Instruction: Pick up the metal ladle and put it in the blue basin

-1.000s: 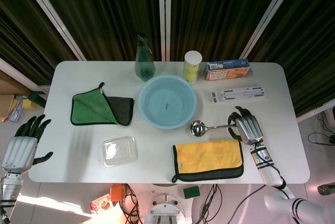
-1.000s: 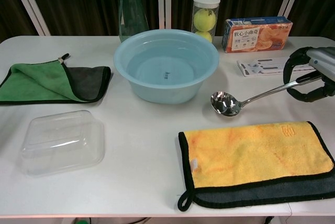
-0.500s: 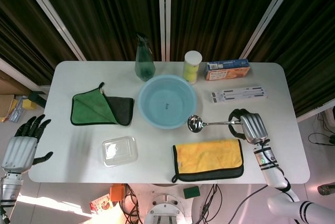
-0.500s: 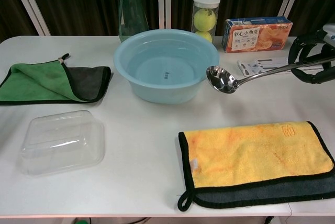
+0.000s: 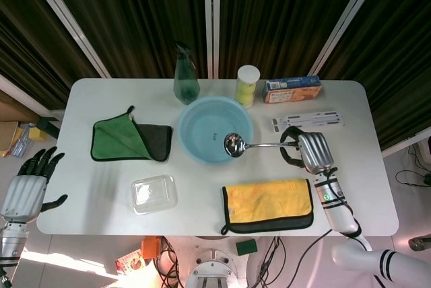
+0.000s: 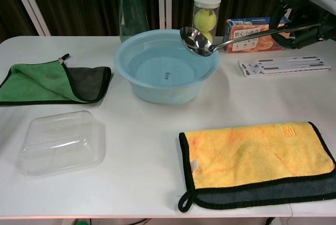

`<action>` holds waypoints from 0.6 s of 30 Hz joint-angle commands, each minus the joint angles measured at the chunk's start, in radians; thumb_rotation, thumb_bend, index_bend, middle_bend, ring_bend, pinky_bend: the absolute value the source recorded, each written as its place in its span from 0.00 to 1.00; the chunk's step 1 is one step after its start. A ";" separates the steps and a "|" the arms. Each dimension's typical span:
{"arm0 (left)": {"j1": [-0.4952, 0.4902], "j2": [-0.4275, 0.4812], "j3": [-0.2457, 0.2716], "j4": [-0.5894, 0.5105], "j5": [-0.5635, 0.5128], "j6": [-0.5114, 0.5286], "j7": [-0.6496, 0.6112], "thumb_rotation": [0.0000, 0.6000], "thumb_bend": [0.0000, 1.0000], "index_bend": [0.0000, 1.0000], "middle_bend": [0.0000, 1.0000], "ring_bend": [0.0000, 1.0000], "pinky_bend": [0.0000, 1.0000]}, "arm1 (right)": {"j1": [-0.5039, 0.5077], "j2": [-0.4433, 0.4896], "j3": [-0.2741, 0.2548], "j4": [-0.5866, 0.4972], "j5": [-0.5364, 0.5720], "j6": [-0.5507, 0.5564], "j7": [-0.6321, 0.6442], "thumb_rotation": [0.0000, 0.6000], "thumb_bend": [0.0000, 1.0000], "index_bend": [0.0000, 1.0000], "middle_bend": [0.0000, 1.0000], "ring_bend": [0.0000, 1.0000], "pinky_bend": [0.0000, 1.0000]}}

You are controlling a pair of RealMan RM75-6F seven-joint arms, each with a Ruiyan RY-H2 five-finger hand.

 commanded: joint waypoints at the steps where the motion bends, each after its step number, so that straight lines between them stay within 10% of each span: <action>1: 0.001 0.001 0.000 0.000 0.001 0.003 -0.003 1.00 0.09 0.12 0.05 0.04 0.18 | 0.054 -0.029 0.072 -0.065 0.164 -0.087 -0.039 1.00 0.58 1.00 0.44 0.70 0.85; 18: 0.002 0.011 -0.007 0.008 -0.010 0.002 -0.036 1.00 0.09 0.12 0.05 0.04 0.18 | 0.283 -0.328 0.071 0.264 0.196 -0.102 -0.313 1.00 0.60 1.00 0.44 0.73 0.87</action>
